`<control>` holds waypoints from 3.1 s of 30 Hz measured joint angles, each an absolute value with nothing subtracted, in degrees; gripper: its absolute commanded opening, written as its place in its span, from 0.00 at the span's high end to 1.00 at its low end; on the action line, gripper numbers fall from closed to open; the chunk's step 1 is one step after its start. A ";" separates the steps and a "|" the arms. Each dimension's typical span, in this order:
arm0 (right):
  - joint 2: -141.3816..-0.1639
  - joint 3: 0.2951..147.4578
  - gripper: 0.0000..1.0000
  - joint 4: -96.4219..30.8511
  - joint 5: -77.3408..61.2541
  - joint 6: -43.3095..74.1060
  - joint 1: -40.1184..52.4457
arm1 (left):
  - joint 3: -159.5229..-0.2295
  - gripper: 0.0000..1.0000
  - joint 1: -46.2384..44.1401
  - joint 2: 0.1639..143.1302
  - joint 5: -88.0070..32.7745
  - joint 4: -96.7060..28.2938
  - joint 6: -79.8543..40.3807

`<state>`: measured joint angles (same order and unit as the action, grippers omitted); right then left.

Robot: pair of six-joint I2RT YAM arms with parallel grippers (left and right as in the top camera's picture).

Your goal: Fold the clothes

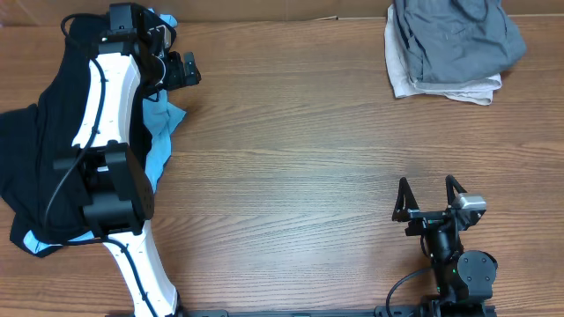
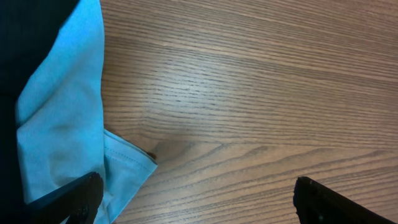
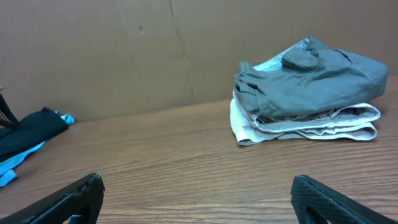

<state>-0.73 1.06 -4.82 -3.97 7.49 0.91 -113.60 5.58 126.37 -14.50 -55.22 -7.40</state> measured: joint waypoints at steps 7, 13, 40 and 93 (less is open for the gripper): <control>-0.73 1.06 0.00 -4.78 -3.55 7.49 0.91 | -113.60 0.00 5.58 126.37 -14.50 -55.24 -7.40; -0.73 1.06 0.00 -4.78 -3.57 7.49 0.91 | -113.62 0.00 5.58 126.37 -14.50 -55.24 -7.40; -0.73 1.06 0.00 -4.80 -3.57 7.51 0.91 | -113.60 0.00 5.58 126.37 -14.50 -55.27 -7.40; -0.73 1.06 0.00 -4.78 -3.55 7.46 0.91 | -111.04 0.00 -3.25 72.58 -13.76 -63.81 -7.40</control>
<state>-0.73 1.06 -4.78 -3.55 7.46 0.91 -111.04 -3.25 72.58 -13.76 -63.81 -7.40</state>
